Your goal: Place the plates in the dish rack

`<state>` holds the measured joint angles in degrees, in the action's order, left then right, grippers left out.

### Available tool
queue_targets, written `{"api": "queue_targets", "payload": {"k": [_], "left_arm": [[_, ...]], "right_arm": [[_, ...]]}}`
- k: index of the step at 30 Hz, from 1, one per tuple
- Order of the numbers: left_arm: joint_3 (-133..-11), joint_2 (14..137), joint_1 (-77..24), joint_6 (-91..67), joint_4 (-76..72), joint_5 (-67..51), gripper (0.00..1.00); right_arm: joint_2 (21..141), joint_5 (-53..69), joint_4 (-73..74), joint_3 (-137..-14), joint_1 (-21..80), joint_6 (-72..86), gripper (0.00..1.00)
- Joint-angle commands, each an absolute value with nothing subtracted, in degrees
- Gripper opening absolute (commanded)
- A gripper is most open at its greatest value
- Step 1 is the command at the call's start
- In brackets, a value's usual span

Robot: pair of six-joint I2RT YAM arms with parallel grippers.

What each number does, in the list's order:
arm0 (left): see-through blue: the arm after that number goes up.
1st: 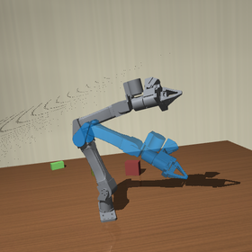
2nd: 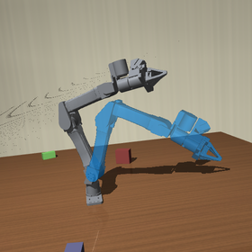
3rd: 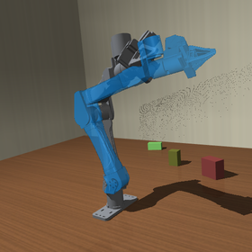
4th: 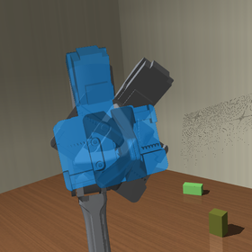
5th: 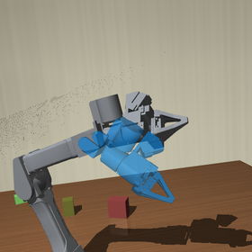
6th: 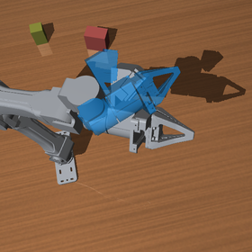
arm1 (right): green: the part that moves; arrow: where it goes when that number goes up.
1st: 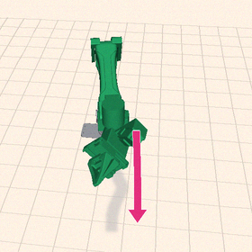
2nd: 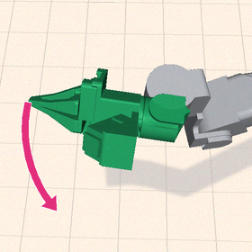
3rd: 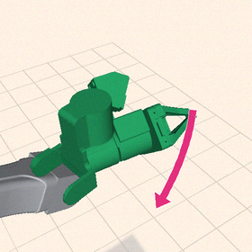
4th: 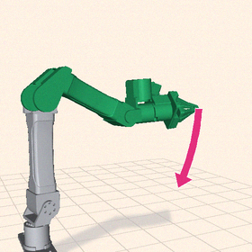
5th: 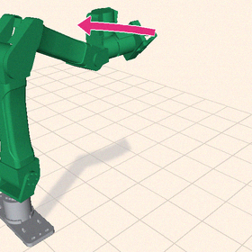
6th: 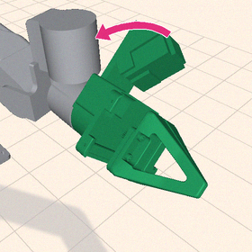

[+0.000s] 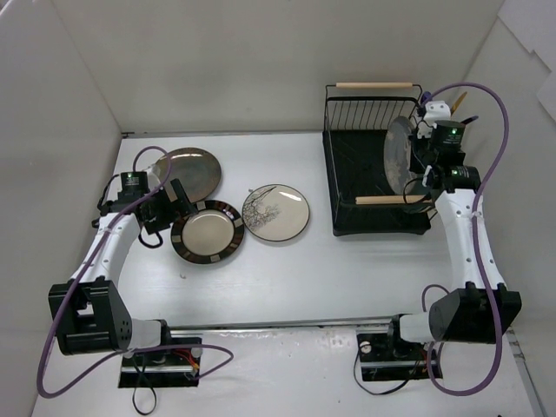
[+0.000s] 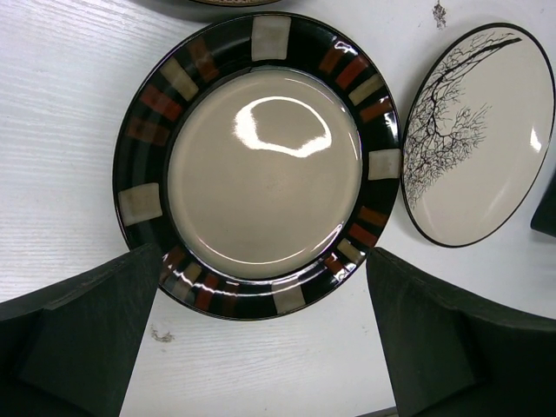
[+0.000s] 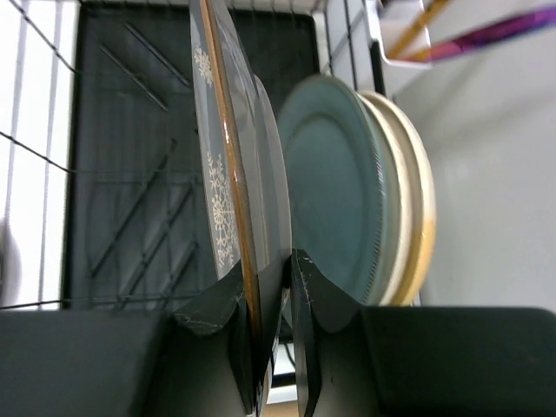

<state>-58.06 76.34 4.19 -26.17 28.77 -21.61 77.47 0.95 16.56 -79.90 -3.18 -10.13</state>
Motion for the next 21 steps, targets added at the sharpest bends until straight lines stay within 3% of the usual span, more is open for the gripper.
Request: {"api": "queue_targets", "payload": {"k": [1,21], "left_arm": [[-60.5,75.8,4.2,-25.5,26.1,-22.8,0.99],[-60.1,76.2,4.2,-25.5,25.3,-24.3,0.99]], "right_arm": [[74.8,3.6,5.4,-80.9,-4.7,-9.8,0.00],[76.7,5.6,2.5,-76.7,-8.6,-13.3,0.00]]}}
